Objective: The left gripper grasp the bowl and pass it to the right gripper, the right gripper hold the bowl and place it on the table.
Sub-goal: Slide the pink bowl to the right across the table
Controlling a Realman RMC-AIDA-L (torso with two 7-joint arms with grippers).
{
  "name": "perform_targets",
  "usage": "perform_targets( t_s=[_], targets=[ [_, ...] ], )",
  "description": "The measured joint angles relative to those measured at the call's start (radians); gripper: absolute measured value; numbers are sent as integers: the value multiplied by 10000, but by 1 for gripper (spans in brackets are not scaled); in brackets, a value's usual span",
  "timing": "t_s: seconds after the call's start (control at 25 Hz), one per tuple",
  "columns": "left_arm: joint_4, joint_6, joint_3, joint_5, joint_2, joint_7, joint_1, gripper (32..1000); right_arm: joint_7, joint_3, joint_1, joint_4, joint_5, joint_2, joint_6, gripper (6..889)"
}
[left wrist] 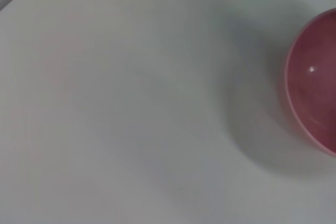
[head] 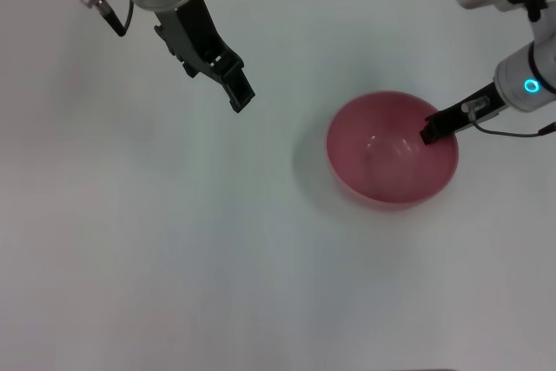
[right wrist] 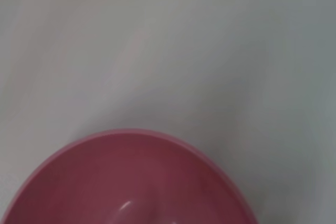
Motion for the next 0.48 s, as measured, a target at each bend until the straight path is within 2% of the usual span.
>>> perform_targets(
  t_s=[0.36,0.48],
  targets=[
    [-62,10,1,0,0,1,0,858,-36,-29,54,0,-37,-22,32,92],
    [-105,19,1,0,0,6,0,858,-130,-35,79,-1,-43,-1,42,199]
  ],
)
